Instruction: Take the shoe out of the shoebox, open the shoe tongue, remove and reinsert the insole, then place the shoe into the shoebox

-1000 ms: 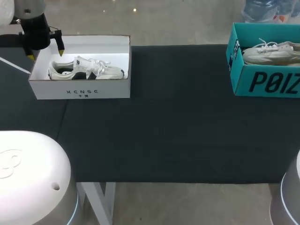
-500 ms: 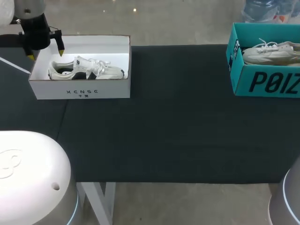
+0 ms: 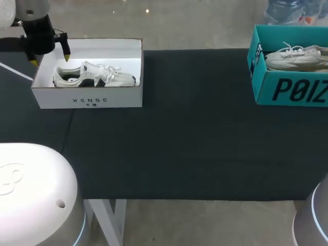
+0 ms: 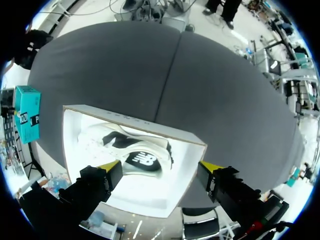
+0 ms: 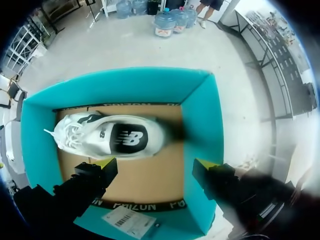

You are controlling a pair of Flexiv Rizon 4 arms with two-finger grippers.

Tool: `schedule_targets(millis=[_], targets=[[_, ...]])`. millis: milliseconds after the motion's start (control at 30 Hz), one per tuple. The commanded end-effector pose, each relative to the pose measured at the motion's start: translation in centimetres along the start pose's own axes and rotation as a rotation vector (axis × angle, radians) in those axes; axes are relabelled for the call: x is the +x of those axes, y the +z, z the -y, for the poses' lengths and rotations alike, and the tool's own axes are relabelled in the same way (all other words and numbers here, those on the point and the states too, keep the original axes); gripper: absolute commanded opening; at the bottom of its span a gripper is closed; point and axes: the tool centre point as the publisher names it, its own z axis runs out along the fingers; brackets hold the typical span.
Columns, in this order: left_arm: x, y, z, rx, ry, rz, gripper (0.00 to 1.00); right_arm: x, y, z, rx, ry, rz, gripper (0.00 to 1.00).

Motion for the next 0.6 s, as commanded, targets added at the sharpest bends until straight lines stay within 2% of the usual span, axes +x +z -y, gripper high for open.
schedule_targets(millis=[33, 300, 600], targets=[[0.1, 0.0, 0.1, -0.003, 0.001, -0.001, 1.00, -0.4, 0.9, -1.6, 0.077, 0.000, -0.008, 1.00], [0.1, 0.0, 0.1, -0.003, 0.001, -0.001, 1.00, -0.3, 1.2, -2.2, 0.083, -0.015, -0.003, 1.00], [0.1, 0.0, 0.1, -0.003, 0.001, -0.001, 1.00, -0.2, 2.5, -2.5, 0.106, -0.032, 0.009, 1.00]])
